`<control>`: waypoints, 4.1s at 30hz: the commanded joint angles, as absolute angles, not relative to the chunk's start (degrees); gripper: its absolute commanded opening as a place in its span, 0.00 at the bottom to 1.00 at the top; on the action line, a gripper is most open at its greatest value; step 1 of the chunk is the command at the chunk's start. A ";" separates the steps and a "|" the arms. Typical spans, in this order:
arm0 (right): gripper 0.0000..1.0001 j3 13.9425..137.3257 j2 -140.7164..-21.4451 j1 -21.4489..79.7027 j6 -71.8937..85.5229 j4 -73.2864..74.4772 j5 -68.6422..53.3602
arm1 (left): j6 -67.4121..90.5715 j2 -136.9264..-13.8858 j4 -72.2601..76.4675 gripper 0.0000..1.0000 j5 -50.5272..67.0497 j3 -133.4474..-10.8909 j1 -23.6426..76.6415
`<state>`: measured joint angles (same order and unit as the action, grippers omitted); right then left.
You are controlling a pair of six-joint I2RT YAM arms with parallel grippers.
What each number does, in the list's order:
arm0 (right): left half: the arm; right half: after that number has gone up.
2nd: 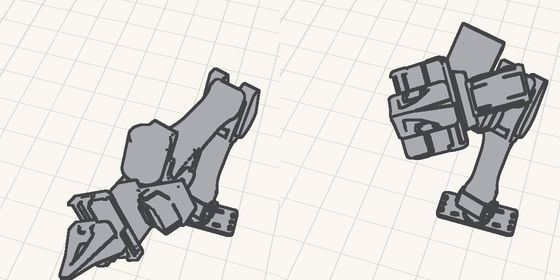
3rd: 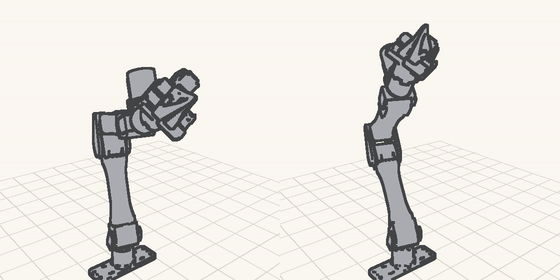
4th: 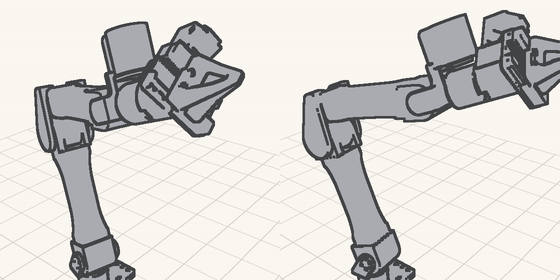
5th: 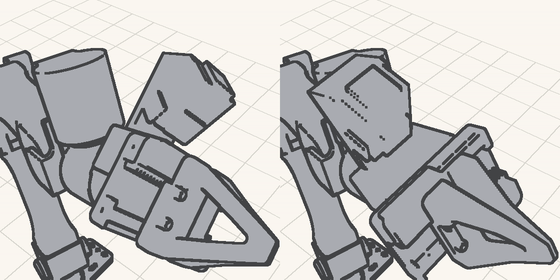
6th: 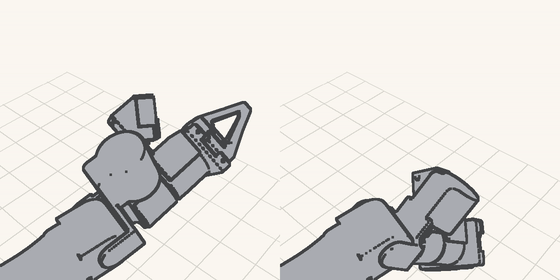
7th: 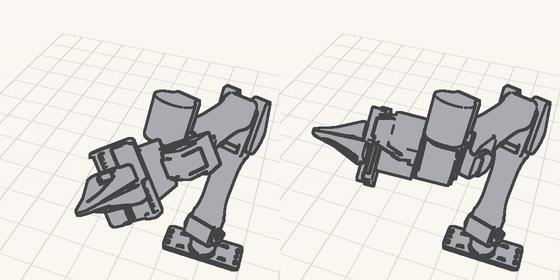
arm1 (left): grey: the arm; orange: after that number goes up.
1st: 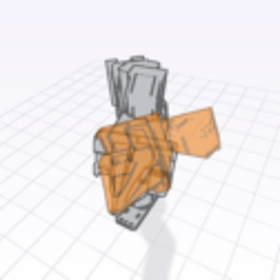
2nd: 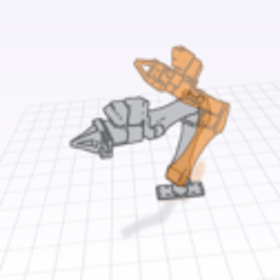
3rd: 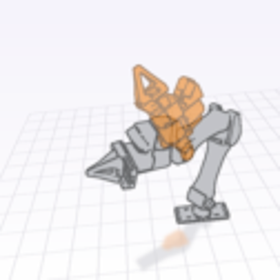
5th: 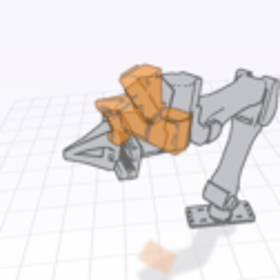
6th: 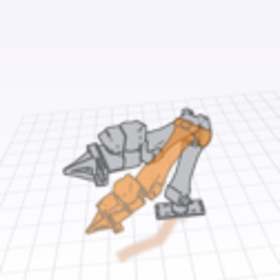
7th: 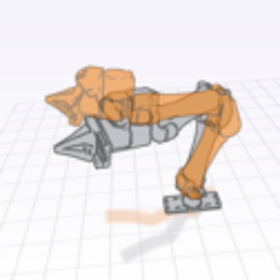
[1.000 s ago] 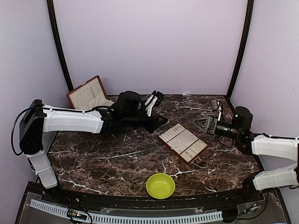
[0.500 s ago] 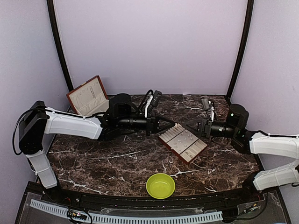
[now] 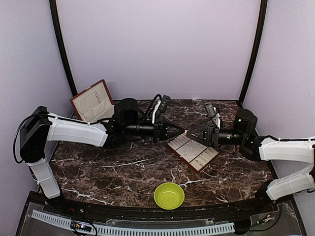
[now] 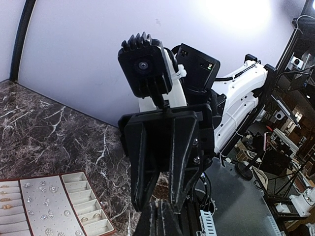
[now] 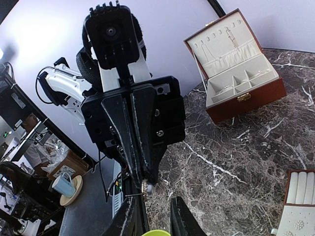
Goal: Organize the mixed jewelry
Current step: Pass from the left arm to the right, then pass from the right arm to the left
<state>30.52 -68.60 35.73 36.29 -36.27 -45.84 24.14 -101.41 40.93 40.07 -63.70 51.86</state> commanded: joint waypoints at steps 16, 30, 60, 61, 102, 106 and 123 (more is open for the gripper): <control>0.12 32.53 -70.40 36.65 37.69 -42.09 -47.26 | 23.20 -100.70 42.25 0.01 42.57 -63.23 51.49; 0.11 32.44 -71.01 36.74 37.02 -41.22 -45.07 | 23.10 -101.21 41.92 0.00 43.19 -63.72 51.59; 0.00 32.26 -71.36 36.74 34.57 -41.00 -42.90 | 23.34 -102.58 40.42 0.03 42.47 -65.22 51.66; 0.00 32.19 -70.99 36.74 34.09 -40.46 -42.21 | 23.26 -102.64 40.03 0.04 42.19 -65.26 51.67; 0.00 44.16 -66.08 46.23 21.64 1.39 13.10 | 11.72 -109.00 9.07 0.49 14.81 -81.80 56.87; 0.00 45.27 -67.32 47.50 21.28 1.48 13.98 | 11.91 -109.38 9.19 0.43 14.89 -82.04 56.87; 0.00 46.85 -68.86 50.14 19.67 1.72 13.96 | 11.56 -110.90 9.35 0.26 14.51 -83.80 56.87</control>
<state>45.21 -68.42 49.34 20.53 3.07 13.37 12.19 -111.13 9.69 15.03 -81.73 56.80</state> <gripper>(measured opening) 0.008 0.265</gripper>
